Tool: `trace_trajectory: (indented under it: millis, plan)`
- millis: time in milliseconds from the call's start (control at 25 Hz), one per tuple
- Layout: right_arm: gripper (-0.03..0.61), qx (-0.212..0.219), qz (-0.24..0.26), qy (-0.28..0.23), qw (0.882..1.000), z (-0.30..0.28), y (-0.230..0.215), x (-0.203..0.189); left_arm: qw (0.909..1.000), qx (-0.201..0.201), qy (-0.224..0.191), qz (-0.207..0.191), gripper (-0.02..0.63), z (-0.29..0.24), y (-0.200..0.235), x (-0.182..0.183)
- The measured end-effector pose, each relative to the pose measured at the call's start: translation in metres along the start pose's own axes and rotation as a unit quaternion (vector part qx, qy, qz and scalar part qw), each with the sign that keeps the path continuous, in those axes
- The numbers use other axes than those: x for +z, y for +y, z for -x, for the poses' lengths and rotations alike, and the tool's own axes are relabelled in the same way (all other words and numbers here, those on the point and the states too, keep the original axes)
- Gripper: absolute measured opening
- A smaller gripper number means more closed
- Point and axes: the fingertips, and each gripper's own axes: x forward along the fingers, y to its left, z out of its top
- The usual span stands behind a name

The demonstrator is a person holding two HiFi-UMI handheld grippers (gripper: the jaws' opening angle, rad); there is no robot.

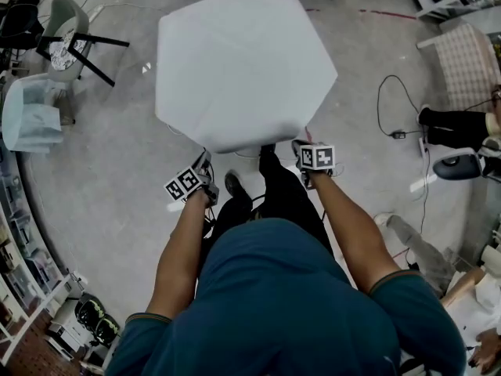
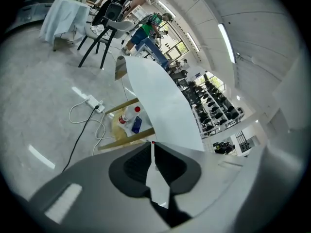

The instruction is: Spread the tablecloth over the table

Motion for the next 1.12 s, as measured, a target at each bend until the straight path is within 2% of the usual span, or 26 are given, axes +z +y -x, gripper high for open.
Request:
trace_trajectory:
  millis: [200,360,480,640,760,840,1000,1120]
  plan:
    - [0.023,-0.024,-0.004,-0.028,0.999,0.018,-0.007,0.01,0.9989,0.005,-0.036,-0.03,-0.003,0.025,0.005,0.029]
    - [0.023,-0.042,-0.002,-0.077,0.996,0.044,-0.004,0.032,0.9948,0.001,-0.079,-0.065,-0.003,0.048,-0.001,0.062]
    - [0.023,-0.039,0.013,-0.121,0.992,0.063,0.012,0.058,0.9879,-0.015,-0.125,-0.091,-0.003,0.064,-0.013,0.097]
    - [0.021,-0.003,0.051,-0.181,0.982,0.089,0.052,0.099,0.9728,-0.053,-0.168,-0.15,-0.003,0.083,-0.057,0.143]
    - [0.021,0.026,0.089,-0.227,0.97,0.115,0.094,0.13,0.9547,-0.085,-0.194,-0.209,-0.003,0.1,-0.096,0.173]
    - [0.021,0.046,0.118,-0.253,0.959,0.133,0.125,0.148,0.9382,-0.101,-0.213,-0.254,-0.003,0.117,-0.122,0.192]
    - [0.021,0.082,0.176,-0.3,0.934,0.178,0.185,0.177,0.8976,-0.121,-0.248,-0.344,-0.003,0.155,-0.176,0.222]
    - [0.021,0.105,0.219,-0.345,0.907,0.223,0.23,0.197,0.8636,-0.127,-0.269,-0.407,-0.003,0.186,-0.214,0.236]
